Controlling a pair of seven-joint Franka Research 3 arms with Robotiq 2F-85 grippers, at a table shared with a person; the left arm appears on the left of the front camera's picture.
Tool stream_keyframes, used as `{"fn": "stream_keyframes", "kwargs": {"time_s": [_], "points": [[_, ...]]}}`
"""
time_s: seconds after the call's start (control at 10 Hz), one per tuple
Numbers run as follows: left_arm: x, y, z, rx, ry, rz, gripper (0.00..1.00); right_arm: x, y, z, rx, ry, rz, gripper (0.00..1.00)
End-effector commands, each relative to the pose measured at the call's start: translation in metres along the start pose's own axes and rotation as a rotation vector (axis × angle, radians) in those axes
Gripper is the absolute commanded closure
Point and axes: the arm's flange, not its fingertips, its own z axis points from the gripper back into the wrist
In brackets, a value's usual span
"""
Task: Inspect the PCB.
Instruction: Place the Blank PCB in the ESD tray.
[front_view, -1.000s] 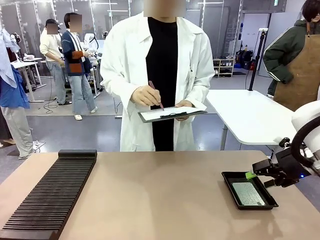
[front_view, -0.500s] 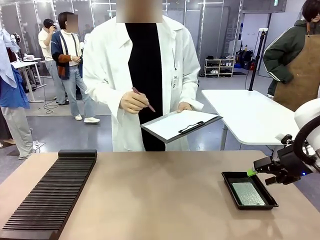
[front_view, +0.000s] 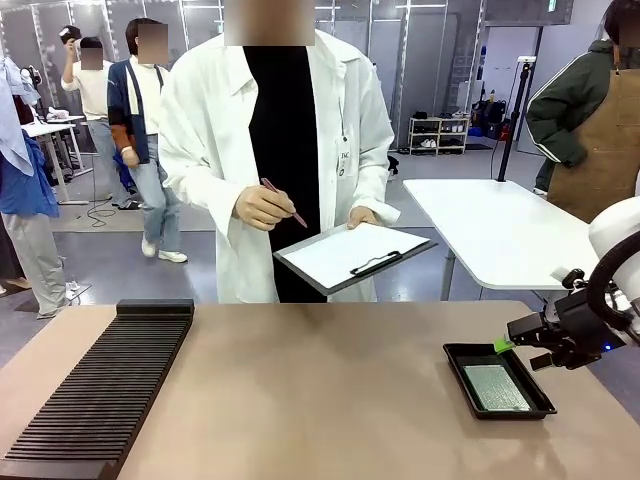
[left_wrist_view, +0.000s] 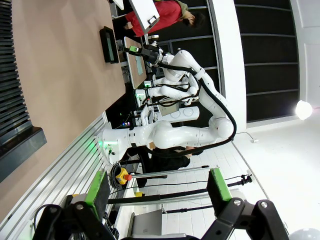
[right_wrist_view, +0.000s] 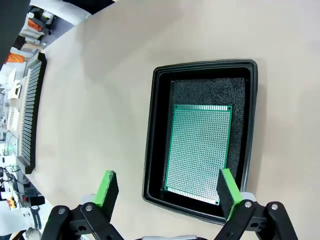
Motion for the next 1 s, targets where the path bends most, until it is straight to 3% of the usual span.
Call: {"fn": "stream_keyframes", "kwargs": {"time_s": [0.0,0.4,0.7,0.9], "points": [[-0.001,-0.003,0.001,0.013,0.002,-0.006,0.0,0.0,0.0,-0.002,-0.001,0.004,0.002,0.0],[-0.001,-0.003,0.001,0.013,0.002,-0.006,0.0,0.0,0.0,0.0,0.0,0.0,0.0,0.0],[-0.001,-0.003,0.001,0.013,0.002,-0.006,0.0,0.01,0.012,0.081,0.145,0.057,-0.144,0.0],[-0.001,-0.003,0.001,0.013,0.002,-0.006,0.0,0.012,-0.002,0.131,0.339,0.119,-0.325,0.0]]}}
